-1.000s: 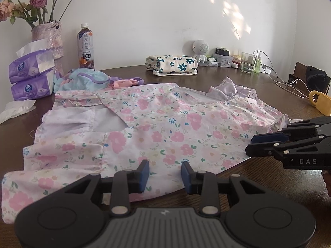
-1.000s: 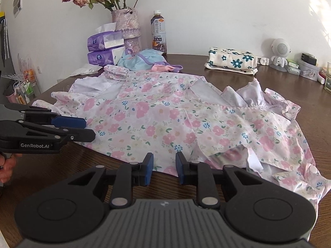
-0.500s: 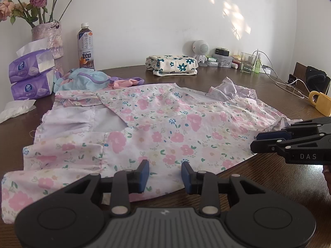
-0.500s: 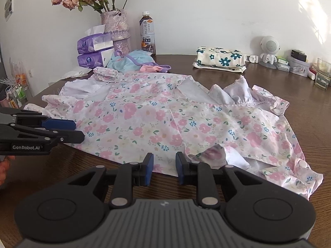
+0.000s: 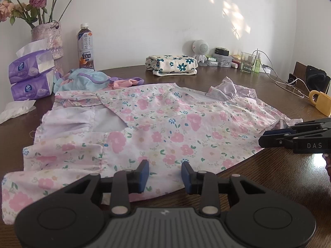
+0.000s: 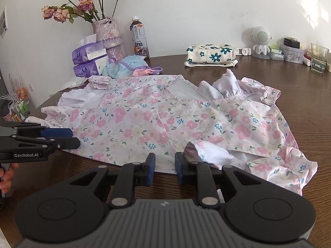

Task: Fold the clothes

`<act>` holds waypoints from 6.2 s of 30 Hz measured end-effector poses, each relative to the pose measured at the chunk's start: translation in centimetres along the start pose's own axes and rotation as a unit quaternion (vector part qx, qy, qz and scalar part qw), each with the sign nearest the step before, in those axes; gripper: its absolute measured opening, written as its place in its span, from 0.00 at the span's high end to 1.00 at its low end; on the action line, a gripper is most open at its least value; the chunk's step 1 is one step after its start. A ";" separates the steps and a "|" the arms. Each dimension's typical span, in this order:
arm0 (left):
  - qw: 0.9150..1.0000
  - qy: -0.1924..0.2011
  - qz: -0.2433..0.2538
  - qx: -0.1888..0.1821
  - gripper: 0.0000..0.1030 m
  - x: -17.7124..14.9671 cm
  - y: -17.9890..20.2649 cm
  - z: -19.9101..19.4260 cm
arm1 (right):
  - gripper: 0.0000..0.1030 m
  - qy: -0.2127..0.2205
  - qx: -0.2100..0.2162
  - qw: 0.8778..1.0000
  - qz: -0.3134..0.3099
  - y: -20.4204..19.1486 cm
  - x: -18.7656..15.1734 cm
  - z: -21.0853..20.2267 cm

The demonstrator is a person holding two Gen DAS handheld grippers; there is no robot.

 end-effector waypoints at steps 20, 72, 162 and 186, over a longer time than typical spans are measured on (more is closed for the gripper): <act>1.000 -0.002 0.015 0.003 0.63 0.0 0.7 0.1 | 0.81 0.041 0.042 0.996 -0.074 -5.2 2.0 -1.0; 1.000 0.003 -0.027 0.013 0.75 0.1 1.5 0.2 | 0.76 -0.015 0.020 0.994 -0.109 -6.2 0.8 2.6; 0.982 0.016 -0.146 0.121 0.89 -3.8 -8.5 -6.0 | 0.71 -0.015 0.024 0.994 -0.109 -6.1 0.8 2.7; 0.975 0.014 -0.146 0.170 0.89 -4.8 -9.5 -7.5 | 0.70 -0.015 0.020 0.994 -0.109 -6.2 0.8 2.6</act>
Point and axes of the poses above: each gripper's, at about its wrist camera, not at the fingertips, and z roughly the way its jaws point, y to its right, x to its top, the point moved 2 cm from there along z, roughly the way its jaws point
